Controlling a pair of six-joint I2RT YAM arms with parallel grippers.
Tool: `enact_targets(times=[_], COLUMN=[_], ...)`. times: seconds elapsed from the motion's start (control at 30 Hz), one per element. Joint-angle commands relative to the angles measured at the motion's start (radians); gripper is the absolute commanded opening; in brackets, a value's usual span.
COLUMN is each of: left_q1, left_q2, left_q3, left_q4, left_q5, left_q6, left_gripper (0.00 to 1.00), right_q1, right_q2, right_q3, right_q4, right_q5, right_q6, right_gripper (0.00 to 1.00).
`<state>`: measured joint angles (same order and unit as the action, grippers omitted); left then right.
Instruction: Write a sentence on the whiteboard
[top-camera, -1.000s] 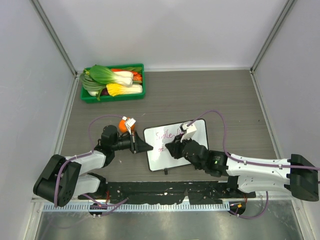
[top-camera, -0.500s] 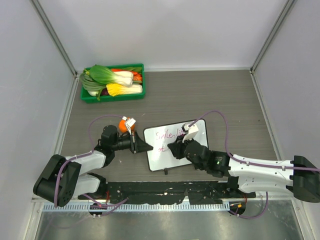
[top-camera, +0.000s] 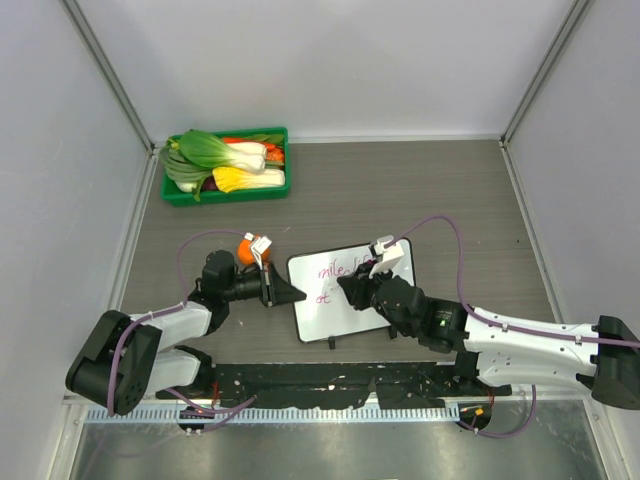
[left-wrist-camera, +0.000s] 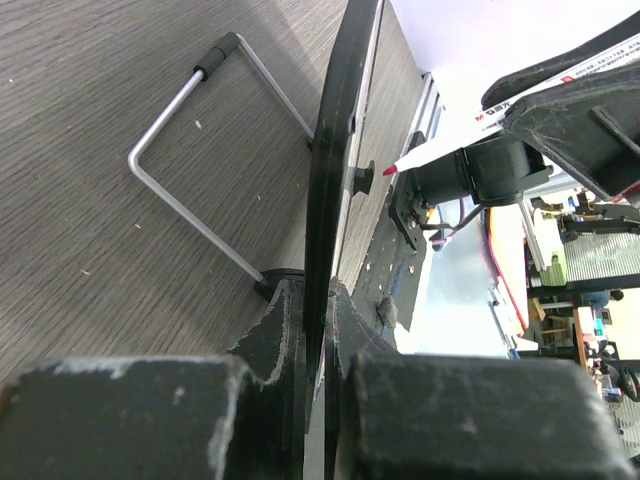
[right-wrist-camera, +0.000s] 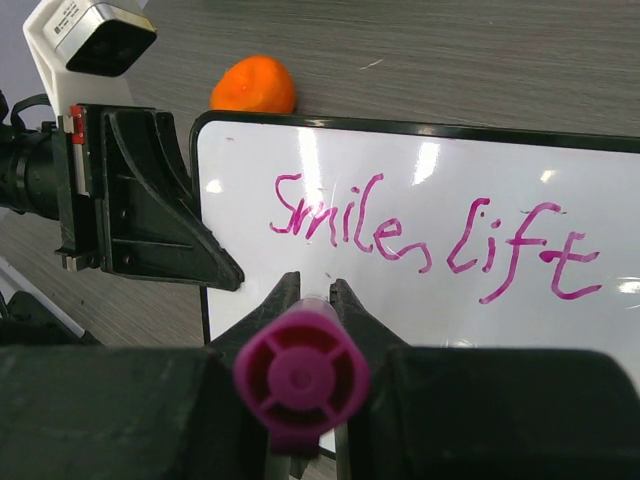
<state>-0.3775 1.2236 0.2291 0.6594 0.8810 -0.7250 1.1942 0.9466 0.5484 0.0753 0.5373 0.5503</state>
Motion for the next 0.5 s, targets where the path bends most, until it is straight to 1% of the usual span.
enact_targets(times=[0.0, 0.2, 0.47], left_q1=[0.006, 0.003, 0.005], left_q2=[0.008, 0.005, 0.004], left_q3=[-0.002, -0.004, -0.004], left_q4=[-0.064, -0.064, -0.069], left_q5=[-0.125, -0.123, -0.125], left_q6=[0.082, 0.082, 0.084], left_gripper=[0.0, 0.0, 0.0], right_q1=[-0.015, -0.034, -0.048], right_q2=[0.004, 0.043, 0.043], right_q3=[0.042, 0.039, 0.004], right_q4=[0.035, 0.049, 0.037], right_q5=[0.047, 0.041, 0.007], right_q6=[-0.023, -0.021, 0.006], right_gripper=[0.01, 0.01, 0.01])
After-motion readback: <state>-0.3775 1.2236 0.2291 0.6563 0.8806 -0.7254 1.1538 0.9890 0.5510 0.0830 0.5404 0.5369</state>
